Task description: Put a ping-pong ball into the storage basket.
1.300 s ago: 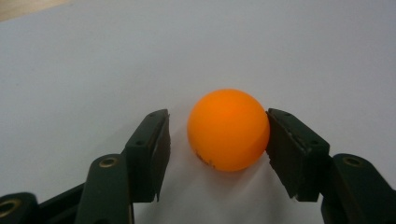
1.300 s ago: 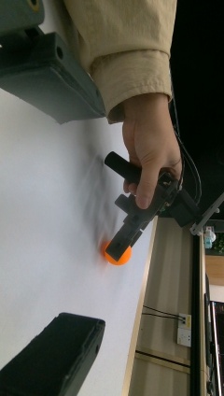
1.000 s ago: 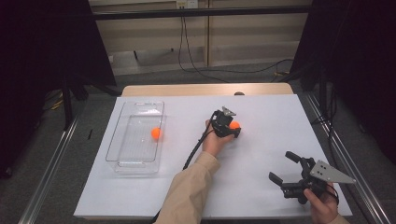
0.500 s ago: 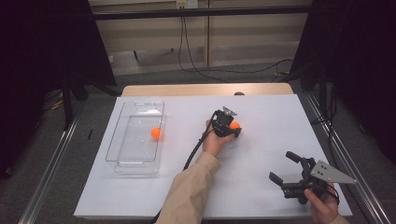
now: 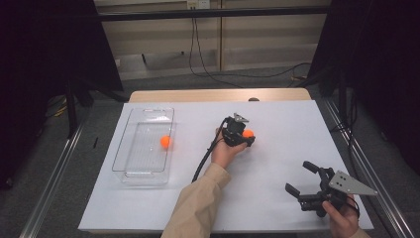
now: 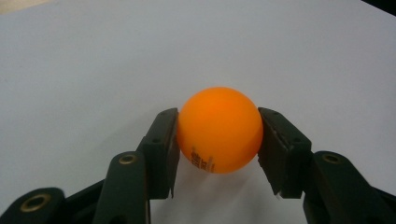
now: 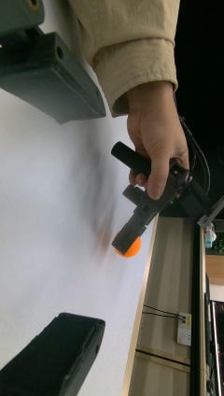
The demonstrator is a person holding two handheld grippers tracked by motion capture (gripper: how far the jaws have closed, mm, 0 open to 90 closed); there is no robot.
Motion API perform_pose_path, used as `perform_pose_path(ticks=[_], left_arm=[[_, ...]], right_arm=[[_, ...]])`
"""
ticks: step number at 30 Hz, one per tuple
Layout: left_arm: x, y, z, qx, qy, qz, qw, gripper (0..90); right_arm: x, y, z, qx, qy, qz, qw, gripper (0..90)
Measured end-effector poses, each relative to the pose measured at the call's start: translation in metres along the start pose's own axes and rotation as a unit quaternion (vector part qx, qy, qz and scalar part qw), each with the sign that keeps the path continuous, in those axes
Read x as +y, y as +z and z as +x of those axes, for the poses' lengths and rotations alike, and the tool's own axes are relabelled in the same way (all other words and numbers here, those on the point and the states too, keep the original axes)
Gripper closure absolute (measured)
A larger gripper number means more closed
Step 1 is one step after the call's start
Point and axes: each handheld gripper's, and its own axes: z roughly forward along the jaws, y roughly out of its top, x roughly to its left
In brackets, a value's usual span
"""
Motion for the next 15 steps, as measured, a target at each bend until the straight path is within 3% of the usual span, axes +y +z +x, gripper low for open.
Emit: perform_pose_path(ticks=[15], left_arm=[[-0.008,-0.020,-0.005,-0.013,0.002,0.001,0.9999,50.9]], right_arm=[[0.000,0.001,0.001,0.000,-0.003,0.000,1.0000,1.0]])
